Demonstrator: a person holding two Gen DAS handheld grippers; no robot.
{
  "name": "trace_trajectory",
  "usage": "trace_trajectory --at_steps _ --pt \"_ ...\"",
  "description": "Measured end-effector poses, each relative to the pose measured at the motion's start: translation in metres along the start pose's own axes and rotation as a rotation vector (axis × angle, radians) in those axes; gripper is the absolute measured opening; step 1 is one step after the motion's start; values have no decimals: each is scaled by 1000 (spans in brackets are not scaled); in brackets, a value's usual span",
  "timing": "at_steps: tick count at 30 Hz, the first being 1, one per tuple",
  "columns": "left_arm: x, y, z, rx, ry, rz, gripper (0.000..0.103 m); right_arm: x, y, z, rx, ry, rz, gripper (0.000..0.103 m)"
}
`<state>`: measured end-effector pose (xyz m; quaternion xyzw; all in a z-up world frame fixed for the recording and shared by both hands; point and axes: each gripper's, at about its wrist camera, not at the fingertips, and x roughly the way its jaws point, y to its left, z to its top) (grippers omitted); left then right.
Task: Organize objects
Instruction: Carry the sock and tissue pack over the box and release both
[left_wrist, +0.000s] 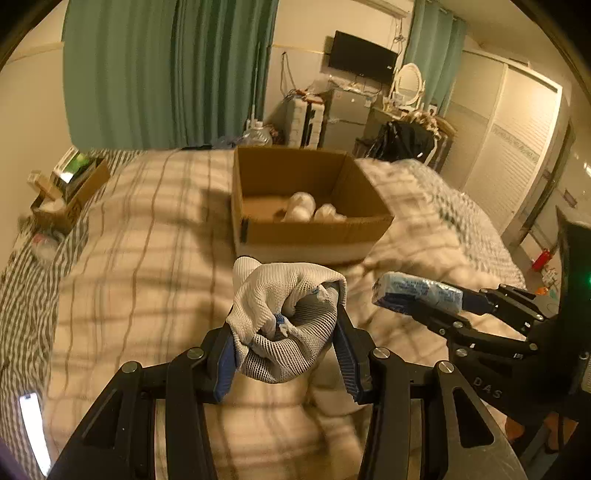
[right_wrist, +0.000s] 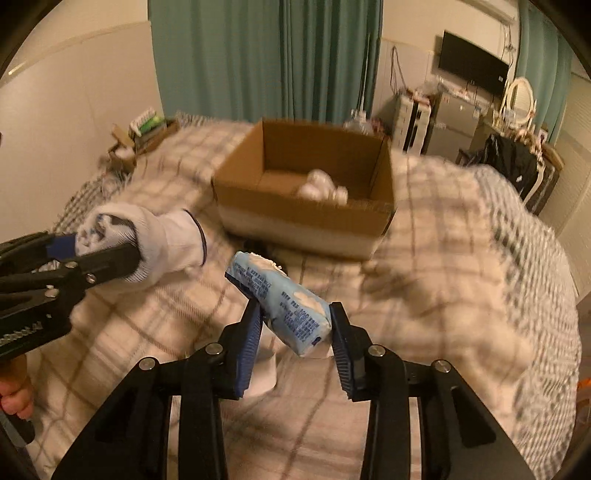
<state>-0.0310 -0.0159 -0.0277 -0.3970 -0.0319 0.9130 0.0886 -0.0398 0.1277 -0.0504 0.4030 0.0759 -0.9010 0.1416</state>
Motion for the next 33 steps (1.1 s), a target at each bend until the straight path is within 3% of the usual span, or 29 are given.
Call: trace_trajectory --at_steps 4,11,16,20,26,33 --pt "-6 -5 35 -6 -29 -36 47 -21 -11 34 -13 -66 -17 36" --pt "-5 -12 111 9 -158 -79 48 -31 -31 110 -46 -163 -48 36" --pt "20 -18 155 60 -205 -58 48 -10 -48 163 -47 -191 -58 36" --pt "57 -12 181 49 -190 -57 47 22 -60 193 -46 -186 -58 36" --pt "114 3 189 43 -137 -61 48 91 -83 210 8 -139 -27 36" --pt "176 9 163 79 -42 -68 48 161 -93 187 40 -56 -3 36"
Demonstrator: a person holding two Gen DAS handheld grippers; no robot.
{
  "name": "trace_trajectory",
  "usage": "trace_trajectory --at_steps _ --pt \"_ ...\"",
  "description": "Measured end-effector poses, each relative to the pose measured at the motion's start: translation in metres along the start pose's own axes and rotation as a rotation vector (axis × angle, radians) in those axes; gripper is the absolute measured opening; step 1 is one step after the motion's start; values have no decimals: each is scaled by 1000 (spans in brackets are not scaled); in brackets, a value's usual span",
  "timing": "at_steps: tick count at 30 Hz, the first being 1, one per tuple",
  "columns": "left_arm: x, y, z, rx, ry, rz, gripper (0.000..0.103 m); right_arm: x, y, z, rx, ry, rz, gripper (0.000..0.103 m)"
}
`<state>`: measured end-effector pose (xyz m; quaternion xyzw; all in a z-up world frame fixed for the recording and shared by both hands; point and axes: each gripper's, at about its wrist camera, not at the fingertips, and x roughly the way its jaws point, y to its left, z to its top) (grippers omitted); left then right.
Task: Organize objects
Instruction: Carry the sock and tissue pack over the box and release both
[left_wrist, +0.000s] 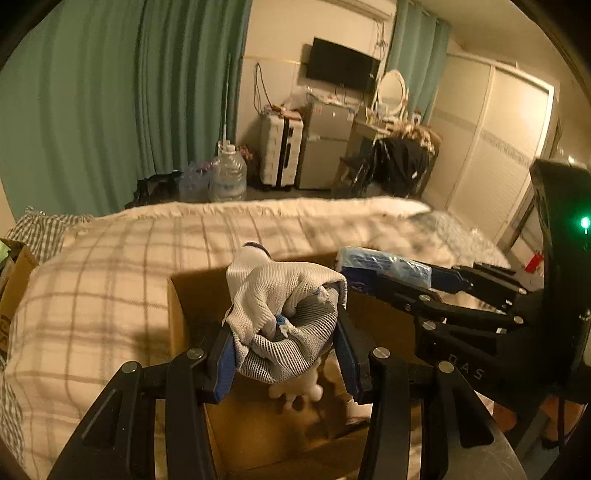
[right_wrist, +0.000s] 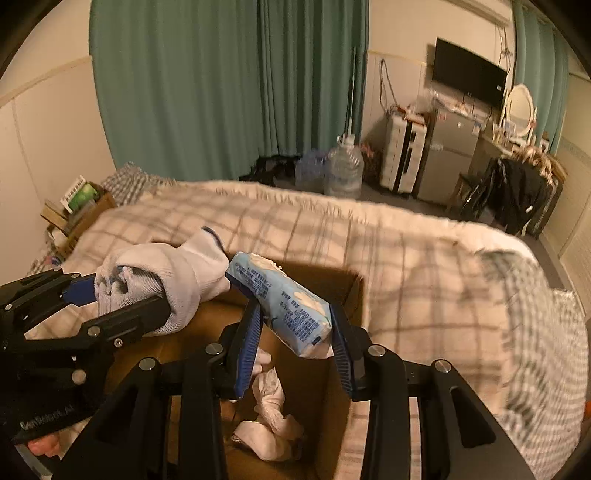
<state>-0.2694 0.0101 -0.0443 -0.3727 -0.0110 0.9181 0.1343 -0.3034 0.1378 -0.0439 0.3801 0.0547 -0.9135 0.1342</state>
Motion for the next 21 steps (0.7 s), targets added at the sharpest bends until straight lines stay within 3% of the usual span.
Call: trace_trajectory --at_steps 6,8,9,10,12,14,18,21 --pt "17 1 -13 -21 61 -11 55 9 -1 -10 16 3 11 43" --pt "11 0 -15 -20 69 -15 64 -3 -6 -7 50 -26 9 61" --pt "5 -1 -16 -15 63 -8 73 -11 -10 -6 75 -47 14 76" --pt "0 -1 -16 -12 57 -1 84 -20 -13 -4 95 -65 20 78" --pt "-18 -3 -15 -3 27 18 93 -41 -18 -2 119 -89 23 78" --pt "-41 -6 -11 0 -7 19 94 -65 -17 2 118 -103 8 80" --pt "-87 -13 -1 -8 -42 8 101 -120 -6 3 58 -136 -63 93" --pt "-129 -20 3 -3 -82 14 103 -163 3 1 16 -157 -106 95"
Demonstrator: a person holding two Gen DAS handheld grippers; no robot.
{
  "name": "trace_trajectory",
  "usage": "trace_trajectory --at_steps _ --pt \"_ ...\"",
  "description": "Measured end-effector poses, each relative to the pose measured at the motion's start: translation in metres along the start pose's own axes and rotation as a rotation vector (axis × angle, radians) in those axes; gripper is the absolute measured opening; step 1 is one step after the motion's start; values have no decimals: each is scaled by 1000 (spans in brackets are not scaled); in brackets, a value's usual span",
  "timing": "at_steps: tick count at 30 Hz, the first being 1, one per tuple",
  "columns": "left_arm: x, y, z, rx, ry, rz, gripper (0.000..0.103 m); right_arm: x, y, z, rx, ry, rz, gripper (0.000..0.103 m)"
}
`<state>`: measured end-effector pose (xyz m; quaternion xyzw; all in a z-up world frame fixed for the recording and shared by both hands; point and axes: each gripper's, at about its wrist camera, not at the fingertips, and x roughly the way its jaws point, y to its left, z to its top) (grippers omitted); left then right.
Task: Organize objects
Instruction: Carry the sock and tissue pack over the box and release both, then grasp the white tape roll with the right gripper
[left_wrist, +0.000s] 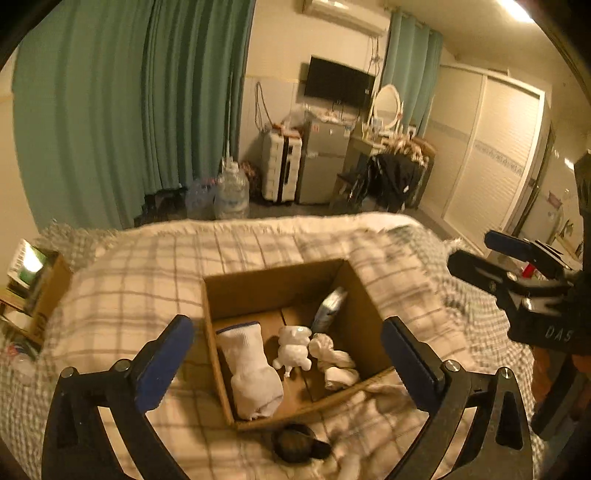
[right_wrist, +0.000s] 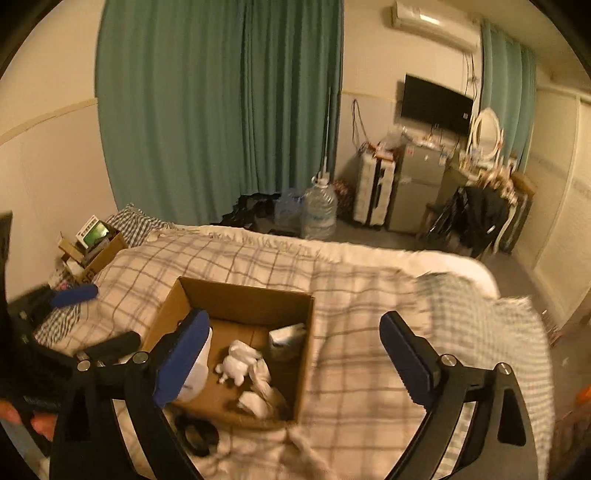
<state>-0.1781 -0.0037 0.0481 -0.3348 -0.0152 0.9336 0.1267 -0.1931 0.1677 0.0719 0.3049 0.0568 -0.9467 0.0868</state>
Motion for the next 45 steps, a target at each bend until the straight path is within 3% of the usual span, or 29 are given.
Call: trace_trajectory --at_steps 8,15,22,27,31,37,40,45 --pt "-83 -6 -9 9 -60 48 103 -100 19 -3 -54 -51 -62 103" --pt "-114 -1 -63 31 -44 203 103 -140 42 -45 -94 -52 -57 103" --pt "-93 9 -143 -36 -7 264 103 -94 76 -127 -104 26 -29 103" --pt "-60 27 -189 -102 105 278 103 -39 91 -182 -53 181 65 103" --pt "-43 29 -209 -82 180 286 103 -7 109 -218 -92 323 106 103" --pt "-34 36 -219 -89 222 282 103 17 132 -239 -159 440 179 101" --pt "-35 41 -221 -116 219 259 103 26 136 -246 -153 479 210 84" --pt "-40 46 -220 -144 204 246 103 7 132 -236 -125 405 201 83"
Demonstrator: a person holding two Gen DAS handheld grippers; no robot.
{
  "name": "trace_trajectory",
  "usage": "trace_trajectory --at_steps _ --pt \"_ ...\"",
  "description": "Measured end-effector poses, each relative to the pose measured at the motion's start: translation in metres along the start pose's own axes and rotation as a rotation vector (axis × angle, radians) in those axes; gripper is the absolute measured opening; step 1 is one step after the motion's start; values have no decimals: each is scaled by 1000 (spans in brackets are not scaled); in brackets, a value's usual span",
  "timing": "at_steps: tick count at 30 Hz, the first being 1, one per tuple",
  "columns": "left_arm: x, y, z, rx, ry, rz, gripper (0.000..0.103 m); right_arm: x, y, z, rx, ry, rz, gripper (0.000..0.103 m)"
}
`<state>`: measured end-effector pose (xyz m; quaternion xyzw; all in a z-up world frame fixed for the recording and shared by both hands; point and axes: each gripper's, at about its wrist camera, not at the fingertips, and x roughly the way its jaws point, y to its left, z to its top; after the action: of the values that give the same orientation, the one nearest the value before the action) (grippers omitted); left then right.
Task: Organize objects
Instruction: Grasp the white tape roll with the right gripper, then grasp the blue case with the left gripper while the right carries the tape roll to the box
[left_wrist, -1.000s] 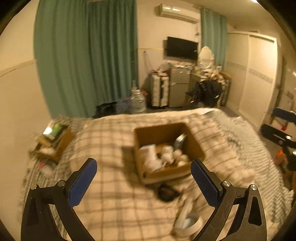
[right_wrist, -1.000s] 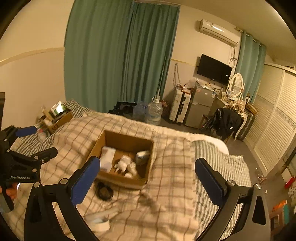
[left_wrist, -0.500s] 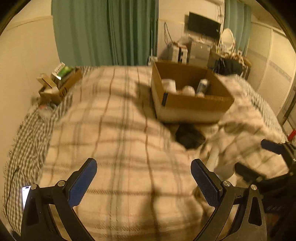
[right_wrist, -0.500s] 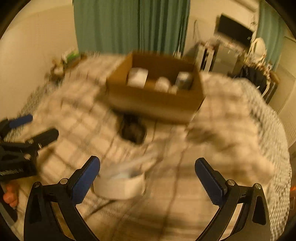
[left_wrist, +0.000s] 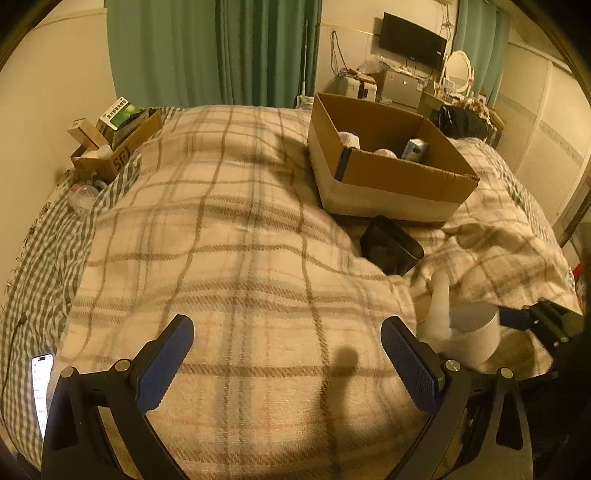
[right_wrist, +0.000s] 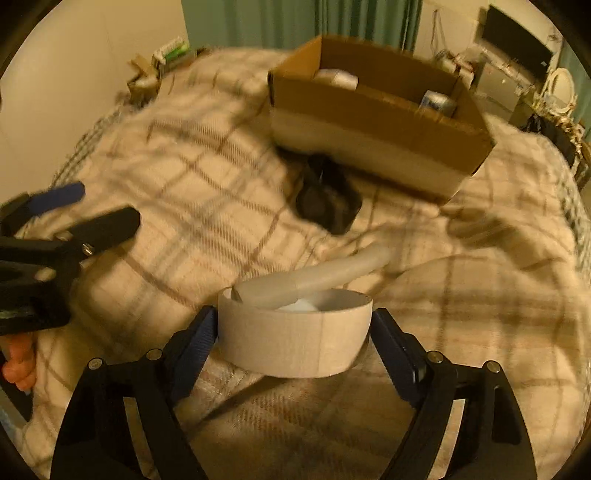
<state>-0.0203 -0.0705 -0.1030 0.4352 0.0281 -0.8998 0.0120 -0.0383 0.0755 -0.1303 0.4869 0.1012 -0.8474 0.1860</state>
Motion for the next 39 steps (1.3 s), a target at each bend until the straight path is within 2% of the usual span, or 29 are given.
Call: trace_trajectory --at_steps 8,11,15,19,24,28,35,39 --pt "-7 -13 2 33 -13 44 103 -59 -13 10 63 -167 31 83" --pt "-11 -22 4 59 -18 50 103 -74 -17 14 55 -198 -13 83" --pt "-15 -45 7 93 -15 5 103 -92 -36 12 93 -245 -53 83" --pt "-7 -77 8 149 4 -54 103 -91 -59 5 135 -252 -115 83" --pt "22 -109 5 192 92 -124 102 -81 -84 -4 184 -236 -156 83" --pt "50 -123 -6 223 184 -139 84 -68 -97 -10 217 -219 -119 83" --pt "79 -139 -12 259 238 -175 81 -54 -106 -14 251 -203 -75 84" --pt "88 -147 -15 270 280 -260 55 -49 -107 -15 260 -191 -71 84"
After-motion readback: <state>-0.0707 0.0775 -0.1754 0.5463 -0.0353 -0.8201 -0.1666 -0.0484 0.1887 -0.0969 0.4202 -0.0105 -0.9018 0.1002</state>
